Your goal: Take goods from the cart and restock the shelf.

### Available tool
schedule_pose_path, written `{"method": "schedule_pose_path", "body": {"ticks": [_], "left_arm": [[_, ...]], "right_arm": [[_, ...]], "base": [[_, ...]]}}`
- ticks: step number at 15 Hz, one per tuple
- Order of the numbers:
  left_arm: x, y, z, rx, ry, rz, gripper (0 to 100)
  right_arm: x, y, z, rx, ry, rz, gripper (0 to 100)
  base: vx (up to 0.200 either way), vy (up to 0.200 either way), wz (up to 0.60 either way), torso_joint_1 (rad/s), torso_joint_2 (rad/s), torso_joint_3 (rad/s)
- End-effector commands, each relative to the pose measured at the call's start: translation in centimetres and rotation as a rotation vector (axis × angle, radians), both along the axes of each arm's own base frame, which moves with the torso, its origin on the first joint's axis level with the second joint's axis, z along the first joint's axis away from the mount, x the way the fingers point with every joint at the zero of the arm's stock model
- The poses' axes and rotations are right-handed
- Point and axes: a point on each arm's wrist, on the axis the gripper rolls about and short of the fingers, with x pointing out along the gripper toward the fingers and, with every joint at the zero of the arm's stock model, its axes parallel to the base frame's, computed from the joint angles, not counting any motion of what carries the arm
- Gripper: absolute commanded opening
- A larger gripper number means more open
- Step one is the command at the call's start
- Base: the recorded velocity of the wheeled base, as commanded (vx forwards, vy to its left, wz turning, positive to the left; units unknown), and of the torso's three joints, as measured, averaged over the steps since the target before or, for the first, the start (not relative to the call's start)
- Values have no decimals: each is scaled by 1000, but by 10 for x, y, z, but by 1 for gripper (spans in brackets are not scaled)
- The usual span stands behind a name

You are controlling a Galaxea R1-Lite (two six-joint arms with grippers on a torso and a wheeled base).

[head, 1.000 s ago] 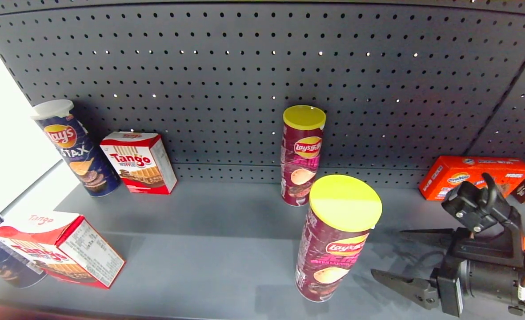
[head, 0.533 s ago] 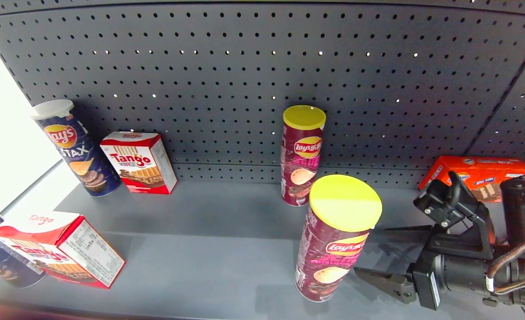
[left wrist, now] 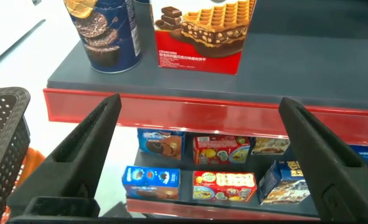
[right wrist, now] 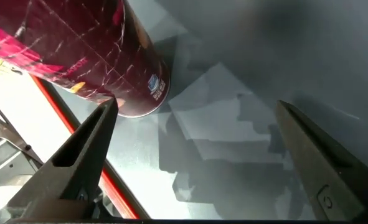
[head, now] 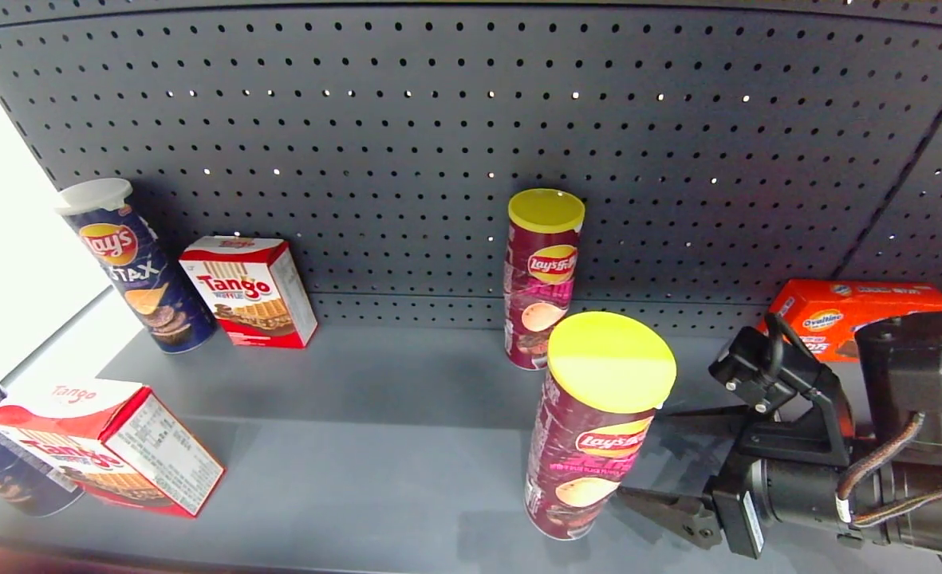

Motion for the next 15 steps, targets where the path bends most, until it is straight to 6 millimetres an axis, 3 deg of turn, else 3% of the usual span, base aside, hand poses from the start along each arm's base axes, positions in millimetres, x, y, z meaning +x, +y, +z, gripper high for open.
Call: {"method": "schedule_pose_path", "body": {"ticks": [1, 5, 15], "left_arm": [[0, 0, 0, -1, 1, 1, 100], [0, 0, 0, -1, 3, 1, 100], [0, 0, 0, -1, 1, 1, 100]], "right_arm": [[-2, -1, 1, 1, -8, -5, 100], [-2, -7, 3, 7, -16, -29, 100], [6, 9, 1, -6, -2, 5, 100]], "base": [[0, 0, 0, 0, 0, 0], [0, 0, 0, 0, 0, 0], [0, 0, 0, 0, 0, 0]]}}
